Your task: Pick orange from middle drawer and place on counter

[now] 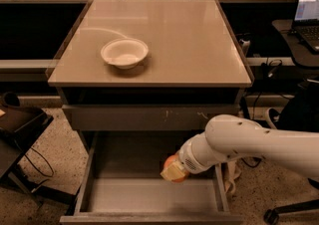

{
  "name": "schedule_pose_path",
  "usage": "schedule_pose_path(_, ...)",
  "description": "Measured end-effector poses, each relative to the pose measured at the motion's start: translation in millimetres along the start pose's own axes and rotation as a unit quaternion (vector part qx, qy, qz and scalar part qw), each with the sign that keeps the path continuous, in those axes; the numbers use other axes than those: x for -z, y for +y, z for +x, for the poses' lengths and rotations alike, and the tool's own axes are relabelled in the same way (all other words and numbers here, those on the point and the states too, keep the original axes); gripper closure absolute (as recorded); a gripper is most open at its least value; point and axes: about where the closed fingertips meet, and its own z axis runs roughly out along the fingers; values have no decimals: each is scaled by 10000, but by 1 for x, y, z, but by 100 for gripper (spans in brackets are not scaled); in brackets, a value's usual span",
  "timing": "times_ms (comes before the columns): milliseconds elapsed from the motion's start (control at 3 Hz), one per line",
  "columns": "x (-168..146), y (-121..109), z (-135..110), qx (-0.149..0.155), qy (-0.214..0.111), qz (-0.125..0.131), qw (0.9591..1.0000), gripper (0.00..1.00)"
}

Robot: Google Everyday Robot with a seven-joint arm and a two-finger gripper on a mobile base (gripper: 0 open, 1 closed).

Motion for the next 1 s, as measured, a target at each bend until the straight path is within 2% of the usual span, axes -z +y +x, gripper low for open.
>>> schedule_pose_path(333, 0, 0, 0, 0, 0, 0, 10000, 100)
schedule_pose_path(667, 20, -16, -20, 26, 0, 4, 10000, 100)
schedule_pose_path(1000, 95, -49, -72, 38, -129, 350, 9993, 100)
